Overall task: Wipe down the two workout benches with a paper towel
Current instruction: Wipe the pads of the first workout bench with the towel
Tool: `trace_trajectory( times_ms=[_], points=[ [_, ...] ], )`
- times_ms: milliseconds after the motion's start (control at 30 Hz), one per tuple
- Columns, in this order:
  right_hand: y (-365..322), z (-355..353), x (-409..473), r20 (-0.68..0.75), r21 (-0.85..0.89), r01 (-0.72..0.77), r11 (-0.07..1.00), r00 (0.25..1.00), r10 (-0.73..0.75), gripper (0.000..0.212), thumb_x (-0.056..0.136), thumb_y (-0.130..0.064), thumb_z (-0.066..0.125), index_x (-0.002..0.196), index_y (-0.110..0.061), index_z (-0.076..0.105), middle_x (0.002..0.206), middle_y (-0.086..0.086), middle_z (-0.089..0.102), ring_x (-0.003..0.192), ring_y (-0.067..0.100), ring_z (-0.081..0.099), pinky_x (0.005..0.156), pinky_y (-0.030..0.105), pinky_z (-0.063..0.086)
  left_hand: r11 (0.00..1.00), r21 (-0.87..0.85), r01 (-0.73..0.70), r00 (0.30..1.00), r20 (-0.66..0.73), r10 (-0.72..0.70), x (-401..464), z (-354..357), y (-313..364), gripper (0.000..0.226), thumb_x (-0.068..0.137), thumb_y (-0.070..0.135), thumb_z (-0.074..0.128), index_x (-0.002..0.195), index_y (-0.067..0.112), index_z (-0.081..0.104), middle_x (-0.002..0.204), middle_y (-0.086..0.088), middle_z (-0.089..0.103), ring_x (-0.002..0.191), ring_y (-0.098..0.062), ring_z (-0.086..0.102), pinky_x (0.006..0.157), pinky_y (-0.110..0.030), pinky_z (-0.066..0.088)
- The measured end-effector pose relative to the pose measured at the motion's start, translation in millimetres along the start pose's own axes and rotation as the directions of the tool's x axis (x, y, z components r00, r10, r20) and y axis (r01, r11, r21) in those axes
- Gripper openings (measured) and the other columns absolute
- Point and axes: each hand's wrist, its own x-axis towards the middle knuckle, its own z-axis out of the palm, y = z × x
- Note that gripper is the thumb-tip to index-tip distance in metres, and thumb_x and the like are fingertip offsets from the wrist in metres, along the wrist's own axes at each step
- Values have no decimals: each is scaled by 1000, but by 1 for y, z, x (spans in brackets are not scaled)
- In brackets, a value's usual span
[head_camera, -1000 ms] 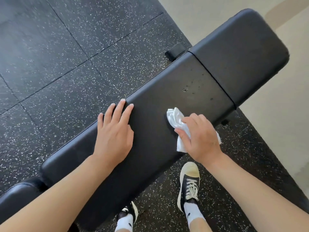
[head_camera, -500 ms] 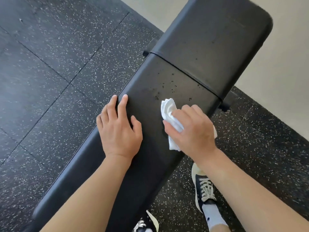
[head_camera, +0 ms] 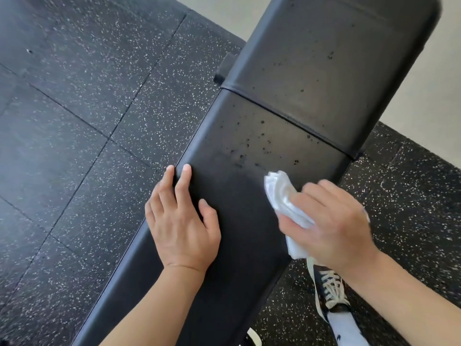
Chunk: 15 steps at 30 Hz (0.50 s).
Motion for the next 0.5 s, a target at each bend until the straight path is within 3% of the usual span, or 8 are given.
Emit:
trace_trajectory(
  times_ms=[100,233,367,500],
  points=[
    [3,-1,4,-17,6,-67,998,998,67,22,90,-18,73,72,-9,66,62,4,44,60,27,31,53,39,32,1000,7,-6,1000,-3,6,0,2,-2,66,90,32,47,155,20,40,161,-8,38,139,-38,44,119,-53,30],
    [-38,31,65,-90,105,-156,982,982,166,31,91,-35,72,74,-9,68,64,1,45,61,24,37,53,40,37,1000,0,-12,1000,2,12,1,1,-3,67,90,32,47,156,21,40,162,-8,38,139,-37,43,120,-51,27],
    [-70,64,131,-112,175,-137,975,981,159,30,85,-33,76,68,-13,64,66,5,58,63,30,51,53,42,41,1000,-6,-9,1000,12,9,0,1,-3,66,89,32,47,154,21,41,161,-9,39,140,-38,43,118,-53,29],
    [-73,69,145,-90,188,-77,979,991,96,22,81,-30,77,73,-11,69,67,4,59,63,30,51,53,42,42,1000,-9,-8,1000,15,9,1,0,-2,64,89,32,47,152,18,43,160,-11,40,139,-40,44,118,-54,31]
  ],
)
